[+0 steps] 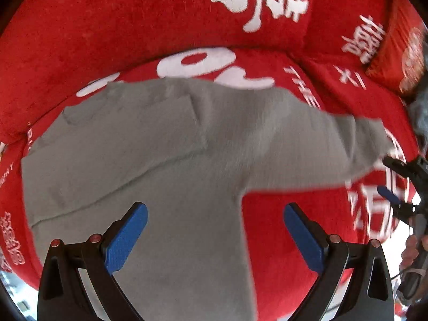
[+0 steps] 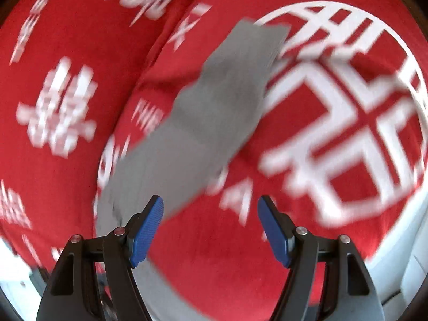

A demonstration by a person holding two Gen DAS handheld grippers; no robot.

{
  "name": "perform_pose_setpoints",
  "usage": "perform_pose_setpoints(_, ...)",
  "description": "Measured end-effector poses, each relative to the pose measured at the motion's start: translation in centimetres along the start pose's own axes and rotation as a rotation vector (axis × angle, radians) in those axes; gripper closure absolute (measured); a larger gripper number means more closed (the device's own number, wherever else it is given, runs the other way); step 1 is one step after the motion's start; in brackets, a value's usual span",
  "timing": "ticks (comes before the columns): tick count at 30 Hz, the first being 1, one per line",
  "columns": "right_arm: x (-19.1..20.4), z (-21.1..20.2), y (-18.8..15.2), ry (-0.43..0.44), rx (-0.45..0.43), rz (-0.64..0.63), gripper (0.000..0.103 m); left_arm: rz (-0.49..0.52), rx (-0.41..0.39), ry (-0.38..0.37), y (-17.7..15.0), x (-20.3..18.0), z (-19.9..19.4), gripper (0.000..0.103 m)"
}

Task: Fold small clothes
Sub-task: 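Grasp the other sleeve cuff with the right tool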

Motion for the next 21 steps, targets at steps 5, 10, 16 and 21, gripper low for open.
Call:
perform_pose_setpoints(5,-2.2,1.0,4.3,0.114,-0.022,0.084,0.027,-0.065,-0.020,-0.006,2.4,-0.1,1.8,0.001)
perform_pose_setpoints(10,-2.7,2.3,5.4,0.280,-0.024,0.147,0.027,-0.057,-0.045,0.036,3.8,-0.1,2.6,0.001)
perform_pose_setpoints(16,-2.2,4.2,6.2,0.405,-0.003,0.207,0.094,-0.022,-0.028,0.084,4.4,-0.8,4.7,0.001)
perform_pose_setpoints(21,1.2,3.5,5.0,0.660,0.014,0.160,0.096,0.000,0.043,0.060,3.7,-0.7,7.1,0.001)
Point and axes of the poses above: each gripper's, at about its wrist camera, not at the fingertips, and z roughly the way its jaws point, x to its left, y to its top, the point moved 5 cm from there along z, roughly the way its jaws point, and after that the axes turned 14 degrees about x, right-handed, at the moved point
